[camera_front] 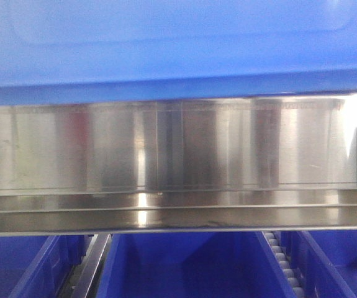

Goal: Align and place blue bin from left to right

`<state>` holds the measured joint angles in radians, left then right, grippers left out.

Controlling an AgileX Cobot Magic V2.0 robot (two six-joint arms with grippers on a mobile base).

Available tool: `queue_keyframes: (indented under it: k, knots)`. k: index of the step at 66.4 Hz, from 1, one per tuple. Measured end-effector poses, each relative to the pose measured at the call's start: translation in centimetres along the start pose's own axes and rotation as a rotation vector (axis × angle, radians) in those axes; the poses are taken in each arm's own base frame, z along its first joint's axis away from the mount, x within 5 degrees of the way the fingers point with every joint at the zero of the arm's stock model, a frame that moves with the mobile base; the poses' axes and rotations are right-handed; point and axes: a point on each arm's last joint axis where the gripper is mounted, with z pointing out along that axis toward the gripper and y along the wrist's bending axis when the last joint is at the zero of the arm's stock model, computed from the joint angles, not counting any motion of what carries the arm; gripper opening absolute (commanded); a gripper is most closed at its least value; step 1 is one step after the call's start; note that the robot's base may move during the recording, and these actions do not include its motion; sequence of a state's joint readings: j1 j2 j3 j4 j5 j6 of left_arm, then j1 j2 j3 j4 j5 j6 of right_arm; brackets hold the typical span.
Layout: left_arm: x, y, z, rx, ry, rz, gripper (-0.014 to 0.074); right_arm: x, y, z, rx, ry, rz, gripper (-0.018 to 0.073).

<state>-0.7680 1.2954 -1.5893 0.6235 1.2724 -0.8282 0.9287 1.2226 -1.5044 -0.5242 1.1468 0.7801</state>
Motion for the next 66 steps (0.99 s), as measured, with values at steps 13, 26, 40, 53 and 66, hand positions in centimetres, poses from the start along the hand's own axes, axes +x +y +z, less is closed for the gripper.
queue_keyframes:
  k: [13,26,40,53,66]
  knots:
    - [-0.08,0.03,0.00,-0.003,-0.009,0.001,-0.0111,0.34,0.03,0.29,0.009,0.010,-0.007,-0.0070]
    - [-0.06,0.03,0.03,-0.004,-0.009,0.002,-0.0111,0.62,0.03,0.61,0.014,0.018,-0.014,-0.0070]
    - [-0.14,0.13,0.03,-0.016,-0.018,0.041,-0.0111,0.44,0.24,0.69,-0.007,-0.009,-0.019,-0.0070]
    - [-0.19,0.19,0.02,-0.023,-0.022,0.059,-0.0111,0.32,0.31,0.68,-0.015,-0.021,-0.020,-0.0070]
    - [-0.18,0.21,0.02,-0.024,-0.021,0.059,-0.0111,0.32,0.31,0.68,-0.015,-0.021,-0.020,-0.0070]
